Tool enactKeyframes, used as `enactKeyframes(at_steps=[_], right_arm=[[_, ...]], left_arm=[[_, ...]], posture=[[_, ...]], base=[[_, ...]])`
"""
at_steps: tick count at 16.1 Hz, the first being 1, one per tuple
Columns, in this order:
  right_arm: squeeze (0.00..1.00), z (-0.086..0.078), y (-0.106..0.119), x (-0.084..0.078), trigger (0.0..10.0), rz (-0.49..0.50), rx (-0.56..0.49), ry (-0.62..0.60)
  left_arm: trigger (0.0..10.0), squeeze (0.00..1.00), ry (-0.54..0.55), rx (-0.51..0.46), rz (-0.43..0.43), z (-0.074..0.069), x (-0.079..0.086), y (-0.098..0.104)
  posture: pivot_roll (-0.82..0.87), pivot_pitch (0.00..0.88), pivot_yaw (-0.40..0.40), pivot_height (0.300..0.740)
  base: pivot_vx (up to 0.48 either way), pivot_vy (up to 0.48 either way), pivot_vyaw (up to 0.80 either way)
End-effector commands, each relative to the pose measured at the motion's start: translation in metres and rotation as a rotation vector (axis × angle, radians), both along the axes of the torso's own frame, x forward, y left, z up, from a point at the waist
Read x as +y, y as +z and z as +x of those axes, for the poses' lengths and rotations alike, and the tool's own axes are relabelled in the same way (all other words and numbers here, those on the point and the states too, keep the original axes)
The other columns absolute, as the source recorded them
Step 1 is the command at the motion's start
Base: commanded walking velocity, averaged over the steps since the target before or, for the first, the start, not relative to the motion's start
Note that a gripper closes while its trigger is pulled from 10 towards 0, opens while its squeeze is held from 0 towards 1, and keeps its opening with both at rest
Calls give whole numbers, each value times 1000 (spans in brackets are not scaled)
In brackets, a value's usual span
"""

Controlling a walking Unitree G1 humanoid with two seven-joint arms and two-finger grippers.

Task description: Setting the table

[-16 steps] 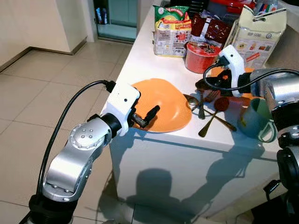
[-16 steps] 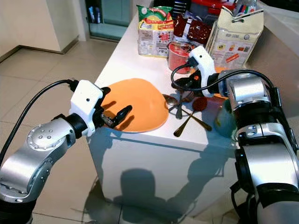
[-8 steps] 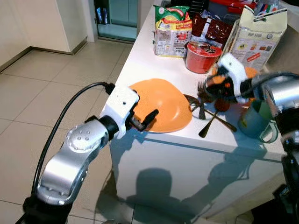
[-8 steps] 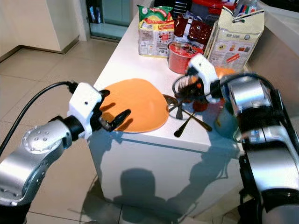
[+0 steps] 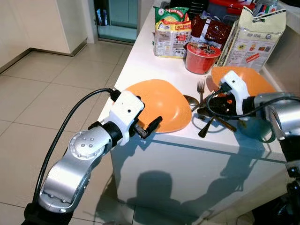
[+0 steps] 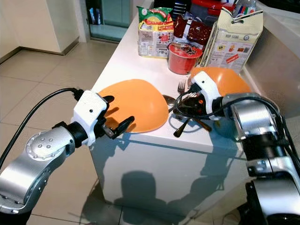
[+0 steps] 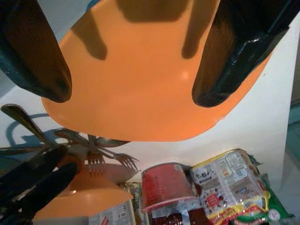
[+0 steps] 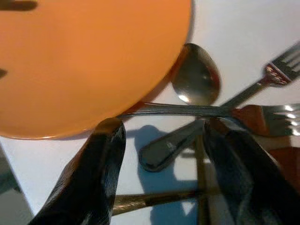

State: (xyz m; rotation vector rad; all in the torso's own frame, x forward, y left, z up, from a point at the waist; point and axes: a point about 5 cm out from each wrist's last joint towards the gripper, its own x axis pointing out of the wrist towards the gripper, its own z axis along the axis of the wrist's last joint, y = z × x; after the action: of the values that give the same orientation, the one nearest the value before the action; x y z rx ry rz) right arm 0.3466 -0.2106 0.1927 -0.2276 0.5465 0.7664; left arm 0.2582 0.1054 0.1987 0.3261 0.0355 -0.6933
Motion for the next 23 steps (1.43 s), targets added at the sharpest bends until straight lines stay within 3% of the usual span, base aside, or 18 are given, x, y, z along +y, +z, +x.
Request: enactKeyframes(at_steps=[1, 2, 3, 5, 13, 15, 23], right_arm=[[1000, 2, 5, -6, 10000, -3, -43, -58], [1000, 3, 5, -6, 10000, -5, -44, -67], [0, 8, 2, -4, 10000, -24, -42, -79], [0, 18, 0, -6, 10000, -74, -42, -147], [0, 28, -16, 12, 10000, -68, 31, -262], [0, 31, -23, 13, 10000, -76, -8, -406], [0, 29, -37, 26, 10000, 31, 90, -601]], left_arm=[[10000, 0, -8, -7, 11, -2, -2, 0], [10000, 0, -6, -8, 11, -2, -2, 0], [10000, 0, -3, -9, 12, -1, -2, 1], [10000, 0, -4, -9, 10, -1, -2, 1], [10000, 0, -6, 1, -2, -3, -5, -1], [10000, 0, -5, 0, -4, -1, -6, -1], [10000, 0, -8, -1, -1, -1, -4, 0]], posture=[[-4, 0, -71, 740], [-4, 0, -71, 740], [-7, 0, -69, 740], [-14, 0, -68, 740], [-24, 0, -75, 740], [-27, 0, -70, 740], [-22, 0, -69, 740]], base=[[0, 0, 0], [0, 0, 0], [0, 0, 0], [0, 0, 0], [0, 0, 0], [0, 0, 0], [0, 0, 0]])
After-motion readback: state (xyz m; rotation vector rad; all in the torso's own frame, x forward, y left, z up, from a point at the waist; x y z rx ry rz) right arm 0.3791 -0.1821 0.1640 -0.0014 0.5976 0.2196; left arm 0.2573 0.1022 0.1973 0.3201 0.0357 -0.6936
